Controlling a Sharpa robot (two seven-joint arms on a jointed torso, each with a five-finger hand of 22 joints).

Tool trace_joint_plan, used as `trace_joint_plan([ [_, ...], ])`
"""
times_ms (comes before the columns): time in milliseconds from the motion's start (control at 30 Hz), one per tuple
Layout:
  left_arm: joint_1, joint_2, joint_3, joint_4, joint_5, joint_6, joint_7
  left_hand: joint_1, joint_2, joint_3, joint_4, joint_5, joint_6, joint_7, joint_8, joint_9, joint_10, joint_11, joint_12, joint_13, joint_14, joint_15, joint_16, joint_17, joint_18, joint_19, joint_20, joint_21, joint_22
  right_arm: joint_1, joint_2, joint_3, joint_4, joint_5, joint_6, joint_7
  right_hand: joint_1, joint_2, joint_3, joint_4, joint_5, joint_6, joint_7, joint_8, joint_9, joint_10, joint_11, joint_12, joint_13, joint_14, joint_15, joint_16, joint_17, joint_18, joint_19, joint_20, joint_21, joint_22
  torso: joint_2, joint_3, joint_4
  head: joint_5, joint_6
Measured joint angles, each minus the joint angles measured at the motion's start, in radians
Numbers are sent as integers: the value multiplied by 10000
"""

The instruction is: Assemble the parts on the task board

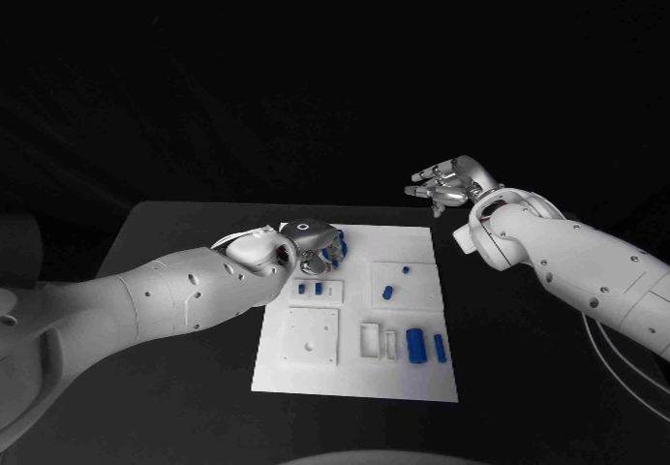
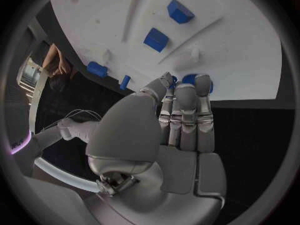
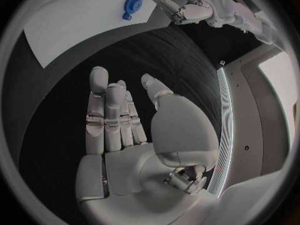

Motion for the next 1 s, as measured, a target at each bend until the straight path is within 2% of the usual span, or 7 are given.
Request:
trace_joint_plan([
  [67, 2, -129, 155, 165, 51, -7, -11, 0, 0, 0, 0, 0, 0, 0, 0, -1, 0, 0, 0, 0, 0, 0, 0, 0, -1, 0, 0, 0, 0, 0, -3, 0, 0, -1, 0, 1, 0, 0, 0, 0, 0, 0, -1, 0, 0, 0, 0, 0, 0, 0, 0, 0, 0, 0, 0, 0, 0, 0, 0, 0, 3, 11, 12],
  [133, 4, -274, 254, 319, 98, -7, -22, 0, 0, 0, 0, 0, 0, 0, 0, -1, 0, 0, 0, 0, 0, 0, 0, 0, -2, 0, 0, 0, 0, 0, -12, 0, 0, -1, 0, 1, 0, 0, 0, 0, 0, 1, -1, 0, 0, -1, -1, 0, 0, 0, 0, 0, 0, 0, 0, 0, 0, 0, -2, 0, 6, 18, 14],
  [300, 11, -744, 374, 741, 248, 17, -73, 0, -1, 0, 0, 0, -1, 0, 0, -2, -1, 0, 0, 0, 0, 0, 0, -1, -3, 0, 0, 0, -1, 0, -60, 0, 2, -1, 0, 2, 0, 0, 0, 0, 0, 13, -13, 0, 0, -1, -1, 0, 0, 0, 0, 0, 0, 1, 0, 0, 0, 0, -8, 6, 19, 21, 15],
  [600, 11, -1303, 404, 1199, 440, 126, -214, 0, -1, 0, 0, 0, -1, 0, 0, -4, -2, 1, 0, 0, 0, 0, 0, -1, -5, 0, 0, 0, -2, 0, -107, 0, -5, -2, 1, 1, 0, 0, 0, 0, 0, 13, -13, 0, 0, -2, -2, 0, 0, 0, 0, 0, -13, 0, 0, 0, 0, -33, -3, 6, 39, 40, 5],
  [1000, 4, -1433, 381, 1051, 526, 275, -337, 0, -1, 0, 0, 0, -2, 0, 0, -7, -3, 1, 0, 0, 0, -1, -1, -2, -8, 0, 0, -1, -3, 0, -109, 0, -7, -3, 1, -1, 0, 0, 0, 0, 0, 14, -15, 0, 0, -18, -18, 0, 0, 0, 0, 0, -12, 1, 0, 0, 0, -32, 4, -2, 6, 122, -1],
])
